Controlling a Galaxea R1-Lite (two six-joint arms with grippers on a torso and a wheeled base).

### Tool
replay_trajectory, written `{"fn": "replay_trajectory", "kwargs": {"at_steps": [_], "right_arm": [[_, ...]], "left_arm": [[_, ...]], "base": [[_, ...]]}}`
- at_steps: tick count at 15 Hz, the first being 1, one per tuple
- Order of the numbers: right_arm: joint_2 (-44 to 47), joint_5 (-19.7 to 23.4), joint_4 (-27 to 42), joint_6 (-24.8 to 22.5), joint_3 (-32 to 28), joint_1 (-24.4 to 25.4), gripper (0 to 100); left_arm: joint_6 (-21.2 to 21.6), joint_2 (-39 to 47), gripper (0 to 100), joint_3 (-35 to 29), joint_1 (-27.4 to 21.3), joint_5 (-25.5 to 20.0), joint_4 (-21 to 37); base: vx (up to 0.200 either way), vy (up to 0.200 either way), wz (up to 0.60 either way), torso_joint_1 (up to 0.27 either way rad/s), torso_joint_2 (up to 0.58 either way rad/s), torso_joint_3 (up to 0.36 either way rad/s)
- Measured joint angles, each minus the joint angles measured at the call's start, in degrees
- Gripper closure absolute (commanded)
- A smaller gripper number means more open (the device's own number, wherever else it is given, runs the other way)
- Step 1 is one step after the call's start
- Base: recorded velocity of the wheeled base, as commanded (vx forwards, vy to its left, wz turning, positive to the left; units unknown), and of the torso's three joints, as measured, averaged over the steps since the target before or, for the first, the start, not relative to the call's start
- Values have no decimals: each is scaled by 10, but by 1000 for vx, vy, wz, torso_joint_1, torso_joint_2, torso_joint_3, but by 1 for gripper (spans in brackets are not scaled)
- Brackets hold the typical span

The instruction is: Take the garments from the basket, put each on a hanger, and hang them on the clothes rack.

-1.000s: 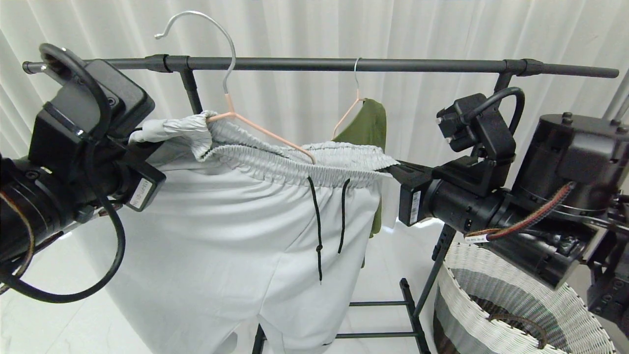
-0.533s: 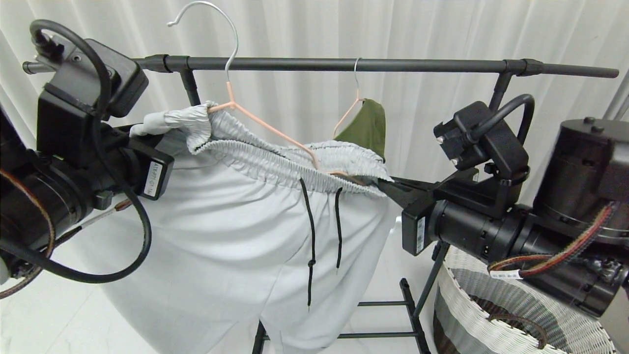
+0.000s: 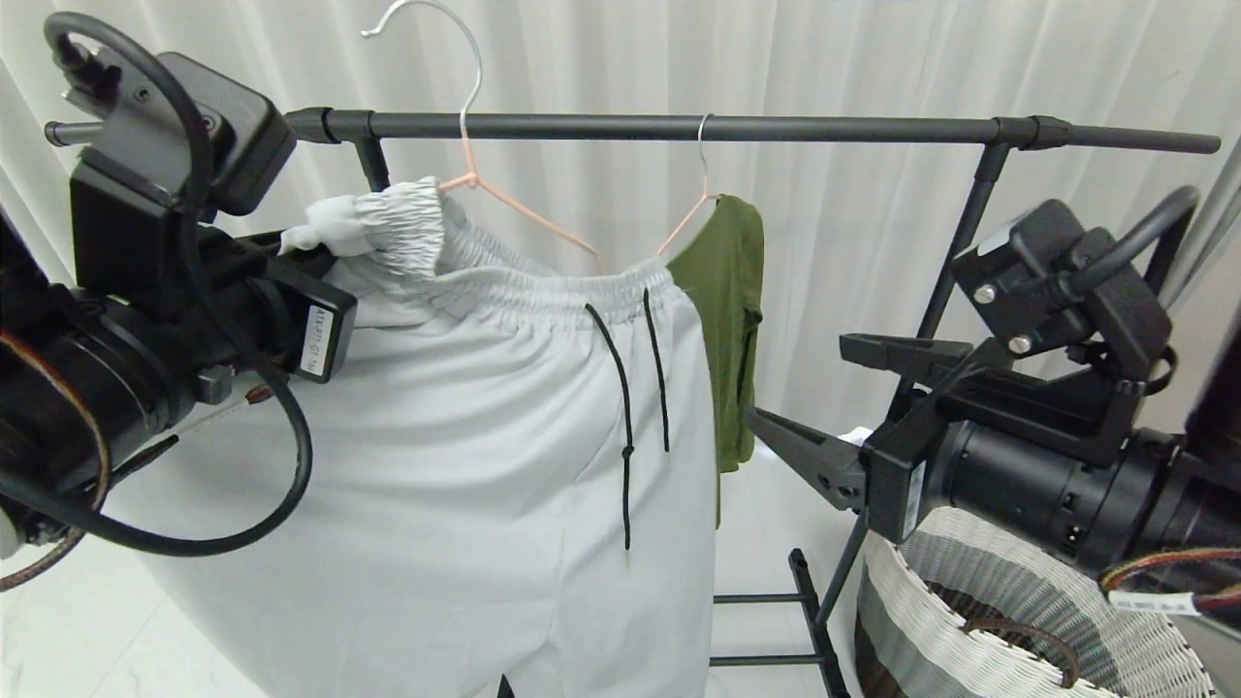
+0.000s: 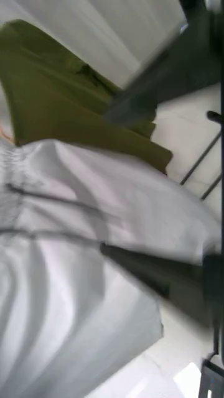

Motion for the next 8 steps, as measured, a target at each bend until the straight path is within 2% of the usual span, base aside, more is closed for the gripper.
{"fn": "replay_trajectory", "kwargs": {"at_steps": [2,5,8], "right_arm": [[-7,14,0,-6,-7,-4,0],[-2,60,13,-22,-35,-18,0],[20,94,40,-33,-99,-27,0]], "left_arm": [[1,-4,100,12,-9,-36,0],[1,-12,100,22,-13,-87,-4],[5,-16,100,36,-13,-181,-65]], "base": [[0,0,0,0,0,0],[0,0,0,0,0,0],[0,0,0,0,0,0]]}}
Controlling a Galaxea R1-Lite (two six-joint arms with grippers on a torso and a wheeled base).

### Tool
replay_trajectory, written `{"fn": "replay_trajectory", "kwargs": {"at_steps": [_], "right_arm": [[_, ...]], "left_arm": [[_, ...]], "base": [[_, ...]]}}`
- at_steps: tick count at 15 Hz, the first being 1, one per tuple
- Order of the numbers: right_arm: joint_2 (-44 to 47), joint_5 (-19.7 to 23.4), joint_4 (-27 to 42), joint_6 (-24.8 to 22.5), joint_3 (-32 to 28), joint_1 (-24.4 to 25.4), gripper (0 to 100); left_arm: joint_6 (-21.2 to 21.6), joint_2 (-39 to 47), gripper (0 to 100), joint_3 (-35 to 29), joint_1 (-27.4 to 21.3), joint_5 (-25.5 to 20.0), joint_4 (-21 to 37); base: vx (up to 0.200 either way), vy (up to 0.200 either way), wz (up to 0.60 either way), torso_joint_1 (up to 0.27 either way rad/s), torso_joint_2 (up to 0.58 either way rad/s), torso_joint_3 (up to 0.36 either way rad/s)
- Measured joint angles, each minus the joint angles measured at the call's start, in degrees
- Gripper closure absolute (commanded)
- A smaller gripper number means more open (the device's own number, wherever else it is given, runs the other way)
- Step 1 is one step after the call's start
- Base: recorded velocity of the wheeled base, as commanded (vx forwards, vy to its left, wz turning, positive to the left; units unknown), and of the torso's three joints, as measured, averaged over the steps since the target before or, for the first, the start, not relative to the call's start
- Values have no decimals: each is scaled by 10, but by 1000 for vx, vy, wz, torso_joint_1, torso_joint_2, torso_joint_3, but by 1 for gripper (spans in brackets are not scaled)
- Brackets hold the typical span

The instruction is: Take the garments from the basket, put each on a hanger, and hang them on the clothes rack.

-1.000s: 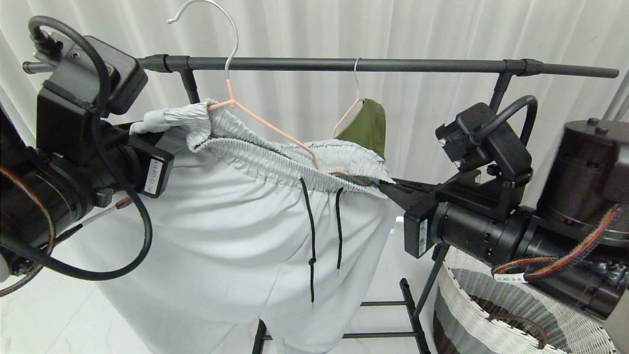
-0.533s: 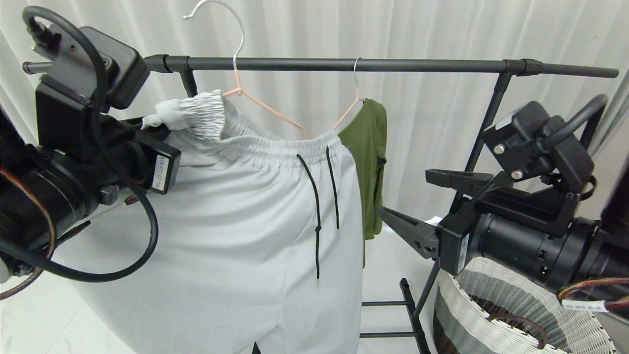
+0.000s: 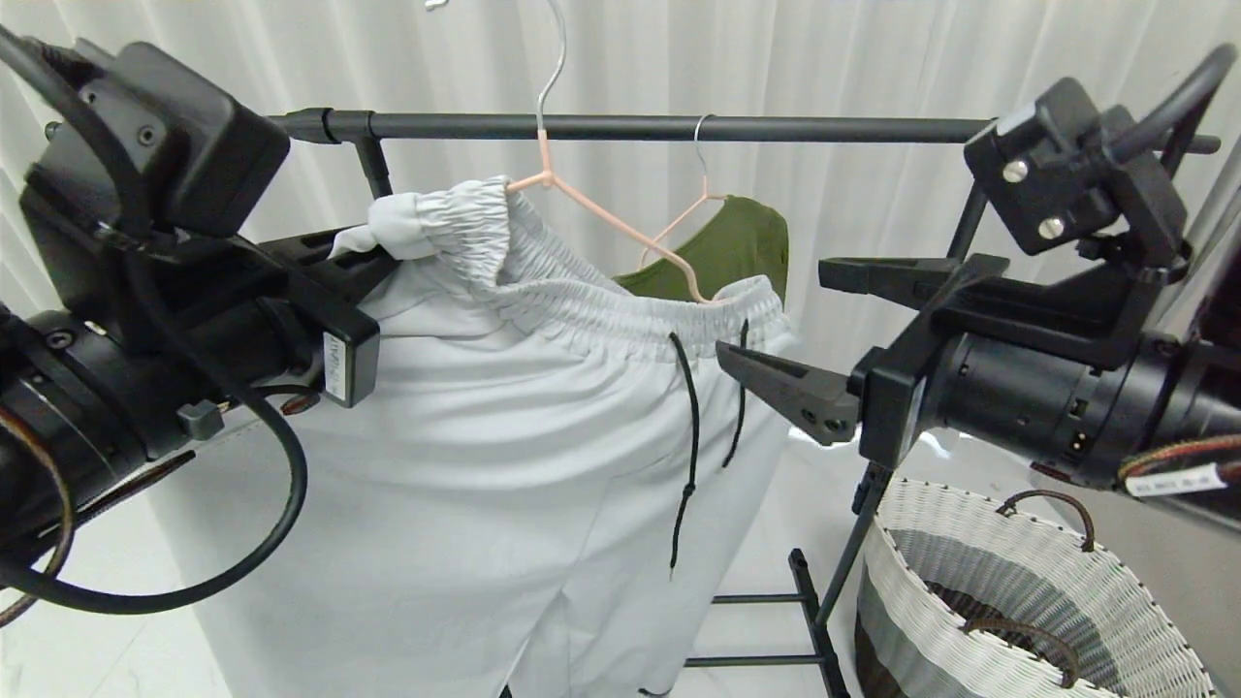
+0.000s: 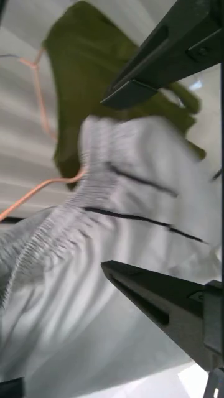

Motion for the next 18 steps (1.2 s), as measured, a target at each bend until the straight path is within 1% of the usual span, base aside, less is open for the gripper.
{"fn": "replay_trajectory", "kwargs": {"at_steps": [1,2,4,6,8,12,15,18], "right_arm": [[10,10,12,-4,-27,-3,0],[21,22,24,-11,-51,-7,0],[43,42,45,-28,-96,-20,0],[61,61,89,-34,-139,-29,0],[71,85,127,-34,-166,-34,0],[78,151,211,-34,-214,-68,0],[81,184,289,-34,-264,-77,0],[88,201,317,-34,-295,-78,0]], "left_arm": [[2,0,100,8,0,-21,-21],[2,0,100,14,1,-27,-27],[4,-1,100,22,0,-35,-28],[6,-1,100,23,0,-70,-30],[20,-2,100,23,0,-94,-36],[22,-2,100,21,-9,-106,-39],[22,0,100,22,-26,-109,-39],[22,1,100,21,-40,-108,-39]], "base": [[0,0,0,0,0,0],[0,0,0,0,0,0],[0,0,0,0,0,0],[0,0,0,0,0,0],[0,0,0,0,0,0],[0,0,0,0,0,0],[0,0,0,0,0,0],[0,0,0,0,0,0]]}}
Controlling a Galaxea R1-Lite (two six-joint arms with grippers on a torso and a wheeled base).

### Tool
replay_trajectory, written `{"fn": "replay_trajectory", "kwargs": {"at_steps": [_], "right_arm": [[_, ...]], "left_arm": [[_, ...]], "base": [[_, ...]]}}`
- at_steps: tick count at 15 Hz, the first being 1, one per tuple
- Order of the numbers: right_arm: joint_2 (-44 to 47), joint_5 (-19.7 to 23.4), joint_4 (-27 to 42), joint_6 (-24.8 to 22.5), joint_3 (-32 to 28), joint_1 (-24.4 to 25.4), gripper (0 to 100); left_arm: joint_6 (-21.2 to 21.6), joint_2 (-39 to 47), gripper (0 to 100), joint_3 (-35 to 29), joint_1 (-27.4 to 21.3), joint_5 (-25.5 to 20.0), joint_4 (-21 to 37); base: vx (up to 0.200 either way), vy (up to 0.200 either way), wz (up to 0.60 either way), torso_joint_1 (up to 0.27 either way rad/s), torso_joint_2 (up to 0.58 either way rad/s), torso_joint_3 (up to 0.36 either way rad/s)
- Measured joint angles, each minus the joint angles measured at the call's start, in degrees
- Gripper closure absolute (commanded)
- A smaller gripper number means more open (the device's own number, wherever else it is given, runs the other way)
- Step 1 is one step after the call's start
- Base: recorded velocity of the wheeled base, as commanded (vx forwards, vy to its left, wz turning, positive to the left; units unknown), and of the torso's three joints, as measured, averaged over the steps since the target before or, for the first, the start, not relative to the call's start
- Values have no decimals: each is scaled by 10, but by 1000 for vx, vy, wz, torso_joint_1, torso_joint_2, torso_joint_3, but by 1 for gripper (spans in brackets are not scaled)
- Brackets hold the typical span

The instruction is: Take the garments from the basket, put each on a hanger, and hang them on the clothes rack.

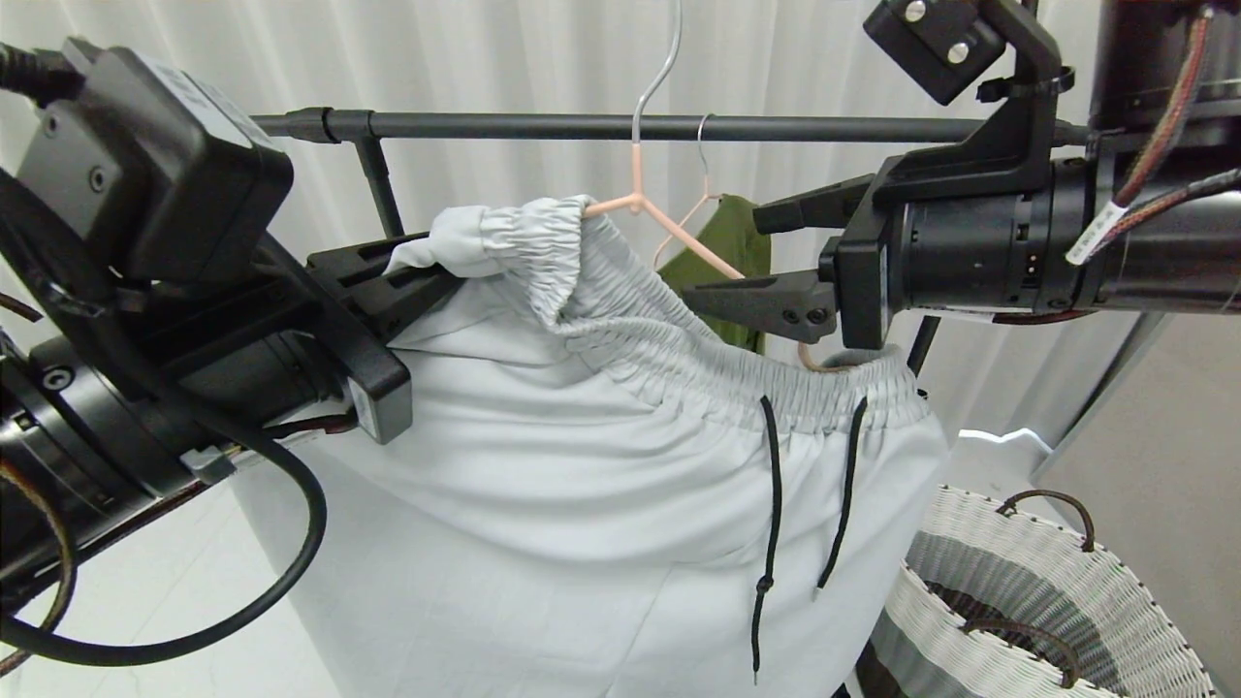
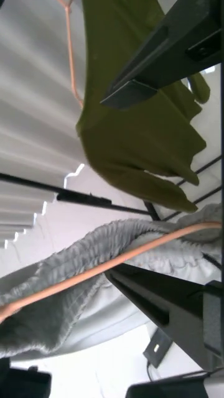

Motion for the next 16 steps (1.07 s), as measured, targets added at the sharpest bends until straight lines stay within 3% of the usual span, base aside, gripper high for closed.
{"fn": "replay_trajectory", "kwargs": {"at_steps": [5,6,16], "right_arm": [[10,8,19,0,-7,11,0],[10,12,19,0,-7,11,100],[6,48,28,0,-3,23,100]], "left_arm": [[0,0,100,-1,-11,0,0],[1,0,100,-1,-12,0,0],[0,3,100,-4,-11,2,-2]], "base": [[0,0,0,0,0,0],[0,0,0,0,0,0],[0,0,0,0,0,0]]}}
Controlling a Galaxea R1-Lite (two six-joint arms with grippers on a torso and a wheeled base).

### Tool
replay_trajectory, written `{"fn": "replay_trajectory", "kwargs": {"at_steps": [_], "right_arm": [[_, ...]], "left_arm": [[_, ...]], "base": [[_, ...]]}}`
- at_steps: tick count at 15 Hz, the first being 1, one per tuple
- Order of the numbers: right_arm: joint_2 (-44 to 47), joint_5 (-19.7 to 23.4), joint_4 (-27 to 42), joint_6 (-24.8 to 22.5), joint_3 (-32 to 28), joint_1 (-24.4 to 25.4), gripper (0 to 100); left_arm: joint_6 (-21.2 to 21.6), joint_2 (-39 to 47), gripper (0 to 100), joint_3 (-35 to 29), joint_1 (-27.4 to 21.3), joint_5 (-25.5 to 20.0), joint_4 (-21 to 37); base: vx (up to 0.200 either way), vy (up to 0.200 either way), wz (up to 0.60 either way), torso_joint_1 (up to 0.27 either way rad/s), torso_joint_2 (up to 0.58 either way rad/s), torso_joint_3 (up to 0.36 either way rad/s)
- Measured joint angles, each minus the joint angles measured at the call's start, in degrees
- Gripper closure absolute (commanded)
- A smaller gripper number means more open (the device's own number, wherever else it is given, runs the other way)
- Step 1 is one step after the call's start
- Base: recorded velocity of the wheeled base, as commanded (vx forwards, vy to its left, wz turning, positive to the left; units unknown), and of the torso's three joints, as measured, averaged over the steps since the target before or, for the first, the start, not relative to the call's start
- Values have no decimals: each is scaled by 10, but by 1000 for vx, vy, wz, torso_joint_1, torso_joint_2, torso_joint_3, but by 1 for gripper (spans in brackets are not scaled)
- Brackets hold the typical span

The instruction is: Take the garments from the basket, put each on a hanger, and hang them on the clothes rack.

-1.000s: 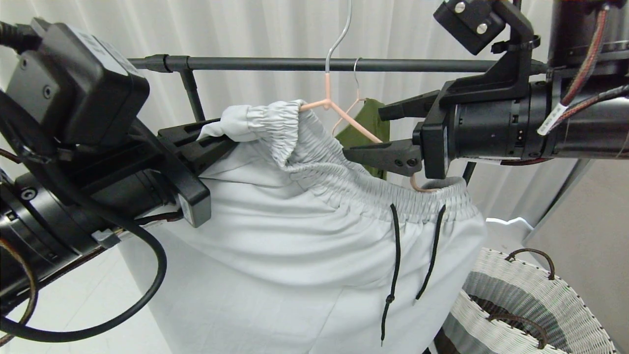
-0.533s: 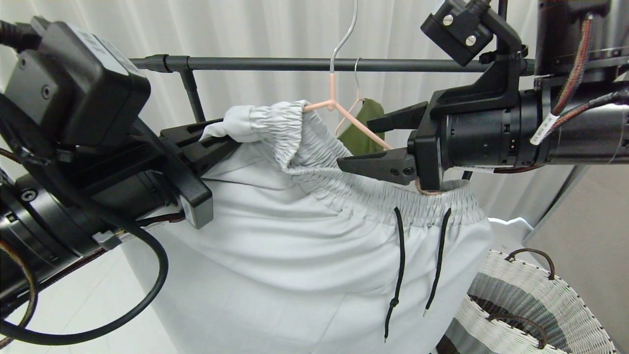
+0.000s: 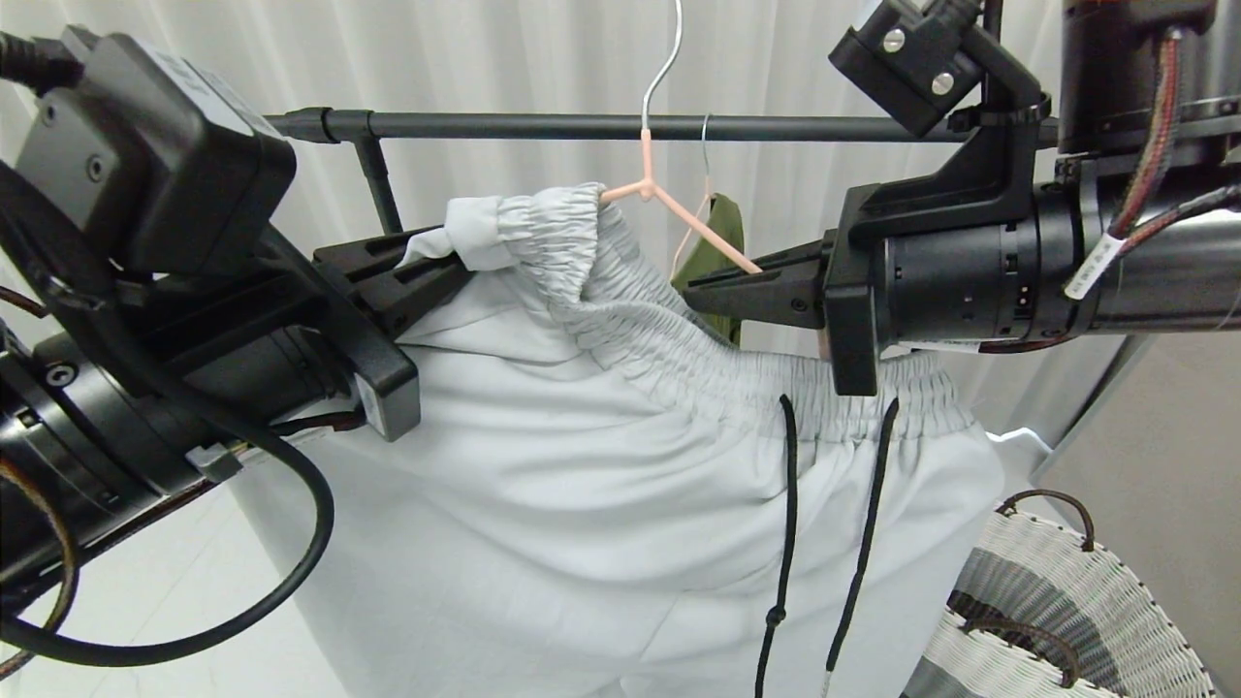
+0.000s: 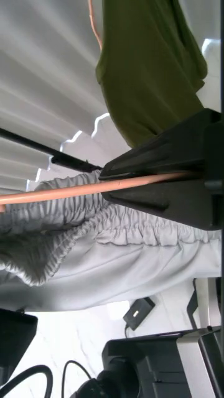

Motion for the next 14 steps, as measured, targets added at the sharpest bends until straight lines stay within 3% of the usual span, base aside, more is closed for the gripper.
{"fn": "replay_trajectory", "kwargs": {"at_steps": [7,14], "right_arm": [[-6,22,-3,16,4,24,100],[-2,21,-2,44,7,48,100]], "left_arm": [[22,10,100,-2,26,1,2],[21,12,100,-11,0,0,2]], "base": [[0,0,0,0,0,0],[0,0,0,0,0,0]]}}
